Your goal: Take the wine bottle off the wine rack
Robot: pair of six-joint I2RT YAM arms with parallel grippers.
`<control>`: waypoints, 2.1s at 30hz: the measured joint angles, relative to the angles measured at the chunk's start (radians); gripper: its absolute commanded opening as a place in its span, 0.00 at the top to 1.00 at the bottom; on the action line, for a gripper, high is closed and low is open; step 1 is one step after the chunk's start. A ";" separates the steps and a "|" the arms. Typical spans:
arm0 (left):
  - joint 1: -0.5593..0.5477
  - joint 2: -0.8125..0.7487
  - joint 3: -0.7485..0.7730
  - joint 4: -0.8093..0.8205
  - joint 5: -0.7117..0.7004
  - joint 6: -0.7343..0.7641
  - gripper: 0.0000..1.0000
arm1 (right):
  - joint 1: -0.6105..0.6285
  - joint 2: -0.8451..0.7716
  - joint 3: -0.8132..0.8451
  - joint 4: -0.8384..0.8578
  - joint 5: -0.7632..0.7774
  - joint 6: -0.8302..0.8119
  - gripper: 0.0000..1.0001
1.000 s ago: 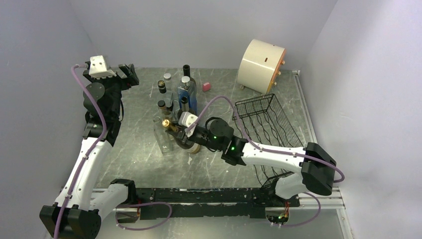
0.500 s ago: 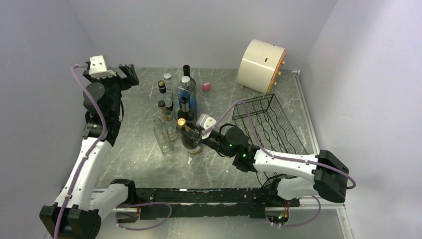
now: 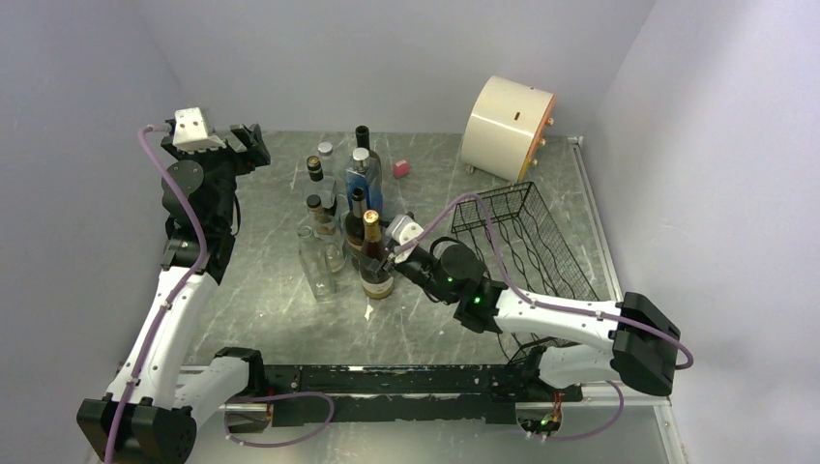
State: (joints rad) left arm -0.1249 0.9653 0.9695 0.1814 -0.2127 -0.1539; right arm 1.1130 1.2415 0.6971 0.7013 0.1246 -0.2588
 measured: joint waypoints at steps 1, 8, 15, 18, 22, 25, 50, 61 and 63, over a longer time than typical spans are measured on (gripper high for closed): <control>0.000 0.000 0.000 0.000 0.000 0.000 0.07 | 0.000 -0.003 0.000 -0.006 0.004 0.000 0.24; 0.000 0.000 0.000 0.000 0.000 0.000 0.07 | 0.000 -0.062 0.005 -0.089 0.036 -0.010 0.05; 0.000 0.000 0.000 0.000 0.000 0.000 0.07 | 0.001 -0.203 0.007 -0.264 0.100 -0.037 0.00; 0.000 0.000 0.000 0.000 0.000 0.000 0.07 | 0.001 -0.305 -0.010 -0.349 0.146 -0.042 0.00; 0.000 0.000 0.000 0.000 0.000 -0.001 0.07 | 0.001 -0.423 -0.064 -0.423 0.241 -0.017 0.00; 0.000 0.000 0.000 0.000 0.001 -0.001 0.07 | -0.010 -0.489 -0.129 -0.458 0.326 0.067 0.00; 0.000 0.011 0.000 -0.003 0.014 -0.016 0.07 | -0.608 -0.089 0.060 -0.892 -0.025 0.640 0.00; 0.000 0.011 0.000 -0.003 0.013 -0.015 0.07 | -0.688 0.031 0.101 -0.903 -0.063 0.624 0.00; 0.000 0.011 0.000 -0.004 0.013 -0.015 0.07 | -0.711 0.048 0.110 -0.899 -0.063 0.616 0.00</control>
State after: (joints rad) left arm -0.1249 0.9760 0.9695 0.1772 -0.1993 -0.1692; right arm 0.4023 1.2896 0.8070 -0.1978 0.0612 0.3573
